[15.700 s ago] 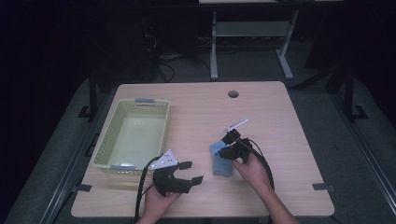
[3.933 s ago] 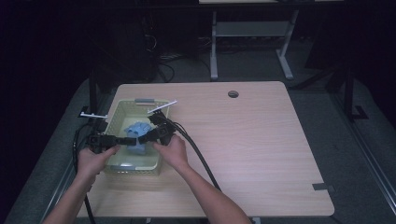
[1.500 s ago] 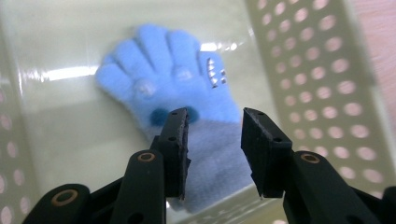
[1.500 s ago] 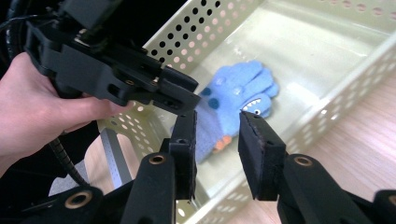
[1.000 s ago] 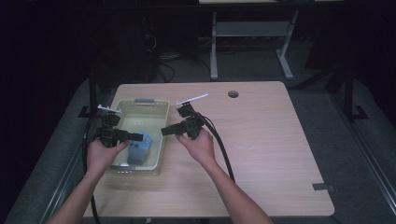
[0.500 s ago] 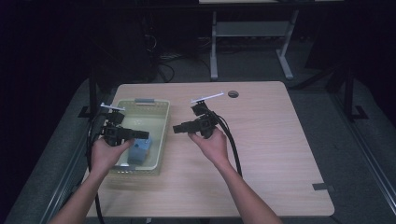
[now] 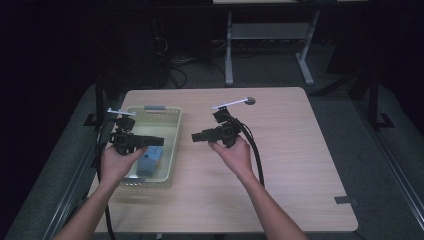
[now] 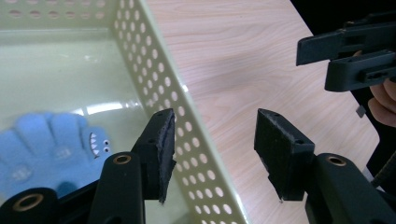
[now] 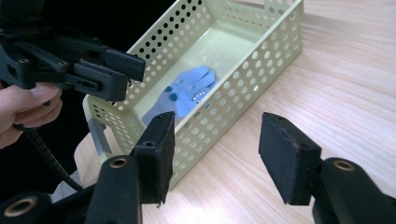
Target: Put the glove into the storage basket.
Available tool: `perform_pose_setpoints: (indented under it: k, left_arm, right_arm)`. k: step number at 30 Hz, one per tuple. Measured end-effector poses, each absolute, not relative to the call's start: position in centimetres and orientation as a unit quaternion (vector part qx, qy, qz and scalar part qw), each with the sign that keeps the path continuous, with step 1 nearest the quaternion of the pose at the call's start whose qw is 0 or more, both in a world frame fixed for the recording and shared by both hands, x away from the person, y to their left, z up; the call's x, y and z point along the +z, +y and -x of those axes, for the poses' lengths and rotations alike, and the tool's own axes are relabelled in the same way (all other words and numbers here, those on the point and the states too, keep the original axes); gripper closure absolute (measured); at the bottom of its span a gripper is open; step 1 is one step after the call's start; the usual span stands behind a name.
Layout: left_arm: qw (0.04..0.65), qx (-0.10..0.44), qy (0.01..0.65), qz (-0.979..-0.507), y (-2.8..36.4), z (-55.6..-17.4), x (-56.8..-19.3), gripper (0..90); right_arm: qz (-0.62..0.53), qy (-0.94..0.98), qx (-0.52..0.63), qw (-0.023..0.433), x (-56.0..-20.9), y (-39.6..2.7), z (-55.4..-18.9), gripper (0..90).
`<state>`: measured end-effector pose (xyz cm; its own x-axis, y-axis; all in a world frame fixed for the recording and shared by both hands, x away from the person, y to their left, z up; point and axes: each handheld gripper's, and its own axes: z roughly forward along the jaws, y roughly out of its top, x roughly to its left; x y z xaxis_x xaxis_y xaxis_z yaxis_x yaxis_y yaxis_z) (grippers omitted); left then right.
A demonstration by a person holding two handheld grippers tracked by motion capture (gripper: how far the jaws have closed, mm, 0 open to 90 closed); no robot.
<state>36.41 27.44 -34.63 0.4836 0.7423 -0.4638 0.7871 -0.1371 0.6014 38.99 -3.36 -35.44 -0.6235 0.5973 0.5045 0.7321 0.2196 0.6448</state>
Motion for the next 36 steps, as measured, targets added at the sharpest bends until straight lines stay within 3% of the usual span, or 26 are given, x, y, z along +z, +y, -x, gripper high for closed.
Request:
perform_pose_setpoints:
  k: [36]
  left_arm:
    - [0.44,-0.034,0.455,-0.774,21.9,-36.3,-33.5,37.7]
  right_arm:
    - [0.465,-0.759,-0.452,0.051,-35.3,-10.0,-38.4,35.0]
